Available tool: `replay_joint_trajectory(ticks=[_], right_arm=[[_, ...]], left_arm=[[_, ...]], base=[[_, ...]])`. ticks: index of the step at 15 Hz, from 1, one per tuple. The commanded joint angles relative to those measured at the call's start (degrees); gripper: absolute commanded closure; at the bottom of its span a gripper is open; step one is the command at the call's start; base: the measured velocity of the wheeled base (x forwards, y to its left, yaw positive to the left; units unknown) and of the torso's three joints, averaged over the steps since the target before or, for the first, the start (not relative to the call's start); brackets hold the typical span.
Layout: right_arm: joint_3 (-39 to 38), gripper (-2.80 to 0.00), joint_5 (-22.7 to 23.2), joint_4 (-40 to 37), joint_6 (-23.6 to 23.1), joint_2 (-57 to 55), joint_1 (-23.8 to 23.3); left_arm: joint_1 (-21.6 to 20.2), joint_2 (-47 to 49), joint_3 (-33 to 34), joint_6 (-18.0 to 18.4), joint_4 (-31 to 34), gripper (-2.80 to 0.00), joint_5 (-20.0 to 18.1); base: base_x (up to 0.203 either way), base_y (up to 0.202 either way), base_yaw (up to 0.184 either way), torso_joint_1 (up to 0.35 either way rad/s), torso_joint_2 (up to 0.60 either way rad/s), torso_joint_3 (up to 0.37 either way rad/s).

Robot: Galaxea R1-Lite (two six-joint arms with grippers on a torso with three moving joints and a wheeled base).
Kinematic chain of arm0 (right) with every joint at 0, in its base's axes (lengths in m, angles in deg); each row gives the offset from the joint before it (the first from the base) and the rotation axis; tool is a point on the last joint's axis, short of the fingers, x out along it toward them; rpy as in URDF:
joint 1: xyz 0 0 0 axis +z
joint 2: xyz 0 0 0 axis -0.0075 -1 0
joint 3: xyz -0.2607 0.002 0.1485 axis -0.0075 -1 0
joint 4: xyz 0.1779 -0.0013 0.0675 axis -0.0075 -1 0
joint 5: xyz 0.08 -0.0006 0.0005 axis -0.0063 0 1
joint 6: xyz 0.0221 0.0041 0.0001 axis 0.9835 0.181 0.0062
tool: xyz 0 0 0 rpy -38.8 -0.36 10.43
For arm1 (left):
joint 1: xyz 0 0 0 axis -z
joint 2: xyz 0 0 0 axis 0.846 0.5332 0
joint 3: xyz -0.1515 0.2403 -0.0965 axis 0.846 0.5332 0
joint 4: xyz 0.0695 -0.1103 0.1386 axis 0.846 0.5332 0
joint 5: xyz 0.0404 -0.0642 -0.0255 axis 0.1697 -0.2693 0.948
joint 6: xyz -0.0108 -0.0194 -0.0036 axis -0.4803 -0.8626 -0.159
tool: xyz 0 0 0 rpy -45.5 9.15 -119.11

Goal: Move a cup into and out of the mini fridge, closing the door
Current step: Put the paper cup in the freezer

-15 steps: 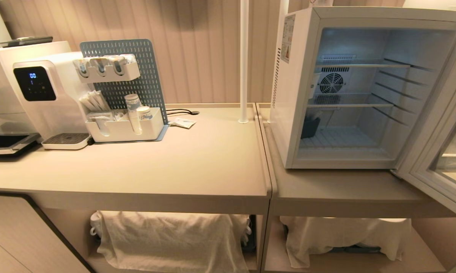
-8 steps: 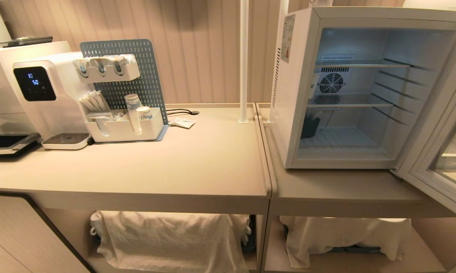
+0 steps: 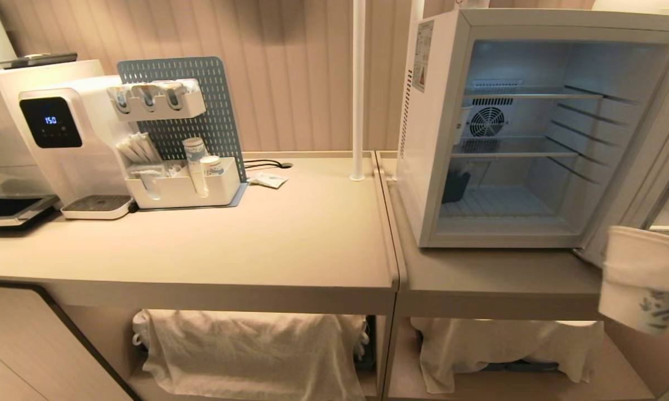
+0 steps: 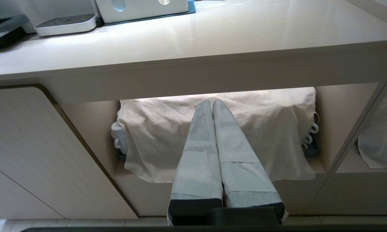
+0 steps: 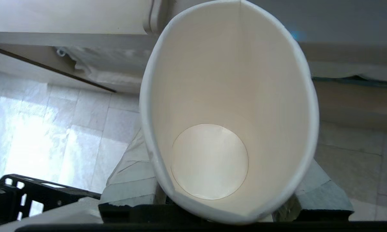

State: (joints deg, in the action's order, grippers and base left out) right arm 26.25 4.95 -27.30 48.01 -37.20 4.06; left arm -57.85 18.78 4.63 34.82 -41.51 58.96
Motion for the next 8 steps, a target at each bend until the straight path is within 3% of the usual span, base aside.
replay_joint_trajectory(ticks=[1,4,8], right_arm=[[3.5,0.00,1.6,3.3,0.0,-13.3,0.2],[6.1,0.00,2.7,12.5,-0.9,-21.3,0.3],[9.8,0.00,2.7,17.3,-3.7,-29.0,-1.5]], left_arm=[[0.0,0.0,0.0,0.0,0.0,0.00,0.0],[0.0,0.0,0.0,0.1,0.0,0.00,0.0],[0.0,0.0,0.0,0.1,0.0,0.00,0.0]], base=[[0.000,0.000,0.000,0.000,0.00,0.000],[0.000,0.000,0.000,0.000,0.00,0.000],[0.000,0.000,0.000,0.000,0.00,0.000]])
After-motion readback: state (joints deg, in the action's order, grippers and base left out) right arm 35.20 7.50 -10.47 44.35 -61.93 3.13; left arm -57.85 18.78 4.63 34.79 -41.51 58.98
